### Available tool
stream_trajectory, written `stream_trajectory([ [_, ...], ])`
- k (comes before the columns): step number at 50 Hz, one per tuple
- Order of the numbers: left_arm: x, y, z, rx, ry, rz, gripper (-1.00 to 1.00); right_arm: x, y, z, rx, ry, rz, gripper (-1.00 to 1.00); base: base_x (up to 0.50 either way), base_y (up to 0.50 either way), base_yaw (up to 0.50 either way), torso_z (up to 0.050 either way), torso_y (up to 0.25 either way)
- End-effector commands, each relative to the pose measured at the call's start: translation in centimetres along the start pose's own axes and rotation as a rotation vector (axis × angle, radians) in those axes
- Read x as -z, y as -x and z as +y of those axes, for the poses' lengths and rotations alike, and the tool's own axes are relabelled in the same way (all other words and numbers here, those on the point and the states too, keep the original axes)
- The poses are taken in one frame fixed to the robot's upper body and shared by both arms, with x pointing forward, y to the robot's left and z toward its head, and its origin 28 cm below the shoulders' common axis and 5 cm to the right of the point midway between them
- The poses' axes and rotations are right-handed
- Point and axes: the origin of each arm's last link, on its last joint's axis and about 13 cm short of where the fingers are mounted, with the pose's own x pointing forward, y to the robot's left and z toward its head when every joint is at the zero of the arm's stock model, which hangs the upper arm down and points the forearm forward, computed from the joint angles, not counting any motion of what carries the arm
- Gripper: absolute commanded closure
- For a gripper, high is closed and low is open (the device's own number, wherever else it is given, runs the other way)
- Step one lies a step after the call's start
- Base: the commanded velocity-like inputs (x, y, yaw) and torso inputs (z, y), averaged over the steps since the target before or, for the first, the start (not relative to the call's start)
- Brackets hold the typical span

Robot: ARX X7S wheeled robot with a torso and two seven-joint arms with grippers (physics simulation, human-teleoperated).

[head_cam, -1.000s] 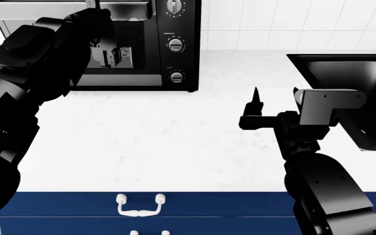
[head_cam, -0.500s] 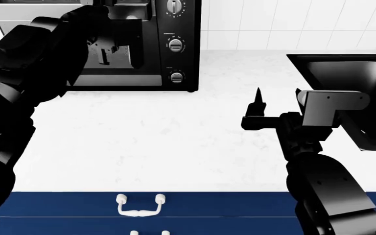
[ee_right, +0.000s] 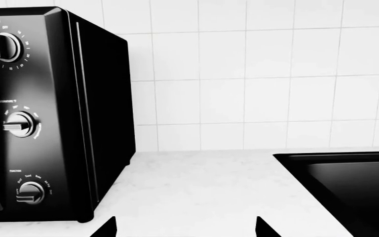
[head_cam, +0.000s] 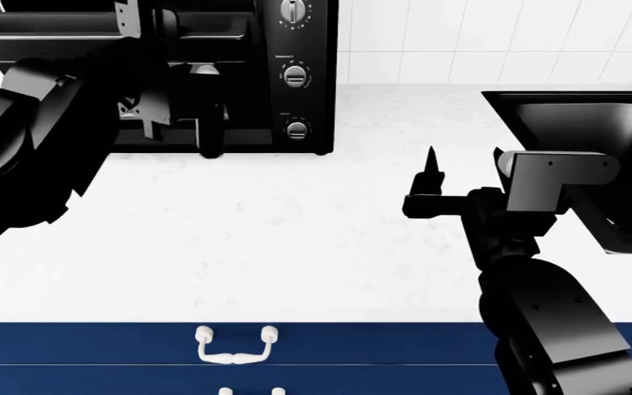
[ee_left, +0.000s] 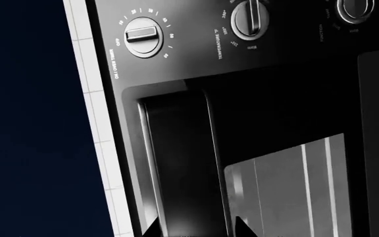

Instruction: Open the toaster oven door.

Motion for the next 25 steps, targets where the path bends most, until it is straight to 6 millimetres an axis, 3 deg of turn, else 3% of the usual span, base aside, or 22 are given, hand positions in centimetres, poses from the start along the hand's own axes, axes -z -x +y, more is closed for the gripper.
stream_trajectory([
  [1,-1.4,2.0,-2.0,0.086,0.041,-0.076,1.0,0.0,0.0,0.1,-0.004,-0.004,0.0,-1.0,0.0,0.0,0.0,0.0,0.0],
  [25,-2.5,6.0,-4.3,0.142,0.084,-0.108,1.0,0.2,0.2,0.2,-0.013,-0.013,0.001,-1.0,0.0,0.0,0.0,0.0,0.0],
])
